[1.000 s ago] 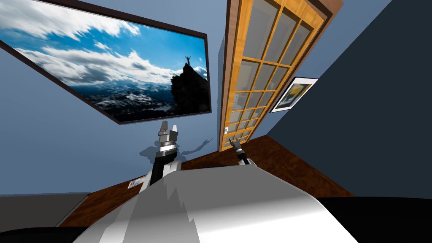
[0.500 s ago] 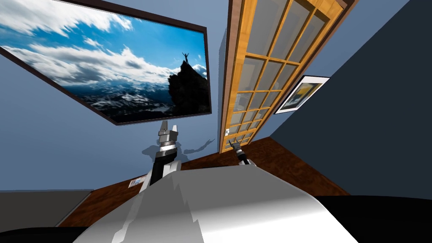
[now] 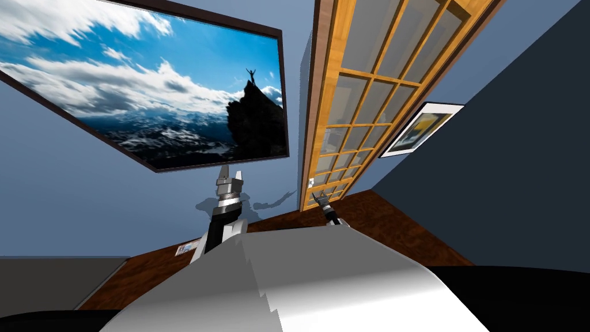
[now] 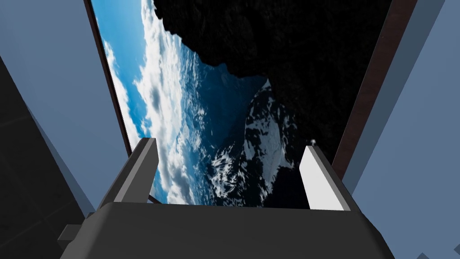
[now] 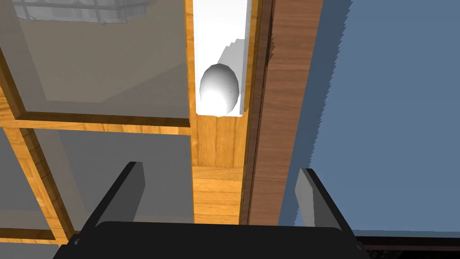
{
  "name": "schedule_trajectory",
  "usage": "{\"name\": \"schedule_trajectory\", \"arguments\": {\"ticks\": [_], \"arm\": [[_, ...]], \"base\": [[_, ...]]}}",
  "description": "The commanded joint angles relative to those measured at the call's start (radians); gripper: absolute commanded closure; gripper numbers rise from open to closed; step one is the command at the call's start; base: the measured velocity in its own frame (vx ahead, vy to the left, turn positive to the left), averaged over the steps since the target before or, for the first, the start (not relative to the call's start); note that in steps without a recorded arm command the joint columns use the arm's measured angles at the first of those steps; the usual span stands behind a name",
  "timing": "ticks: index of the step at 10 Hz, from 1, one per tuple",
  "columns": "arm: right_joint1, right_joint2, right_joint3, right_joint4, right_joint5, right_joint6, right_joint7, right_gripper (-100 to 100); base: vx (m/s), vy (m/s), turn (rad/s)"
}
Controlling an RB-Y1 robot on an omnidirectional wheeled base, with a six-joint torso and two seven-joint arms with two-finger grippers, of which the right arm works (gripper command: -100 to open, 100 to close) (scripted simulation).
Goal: Pull the door open
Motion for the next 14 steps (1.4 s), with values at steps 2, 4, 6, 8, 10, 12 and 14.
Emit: {"name": "schedule_trajectory", "arguments": {"ticks": [2, 4, 6, 8, 10, 12, 14], "arm": [[-0.015, -0.010, -0.019, 0.037, 0.012, -0.021, -0.010, -100], [-0.027, -0.018, -0.035, 0.066, 0.021, -0.038, -0.021, -100], [-0.044, -0.030, -0.057, 0.107, 0.033, -0.063, -0.036, -100], [-0.062, -0.041, -0.080, 0.151, 0.046, -0.089, -0.051, -100], [-0.066, -0.043, -0.082, 0.164, 0.047, -0.099, -0.053, -100], [-0.066, -0.043, -0.082, 0.164, 0.047, -0.099, -0.053, 100], [-0.066, -0.043, -0.082, 0.164, 0.047, -0.099, -0.053, 100]], "base": [[0.057, 0.045, 0.039], [0.129, 0.185, 0.055], [0.207, 0.106, 0.045], [0.195, 0.015, 0.020], [0.121, -0.047, 0.006], [-0.026, 0.000, -0.030], [-0.006, -0.003, 0.009]]}}
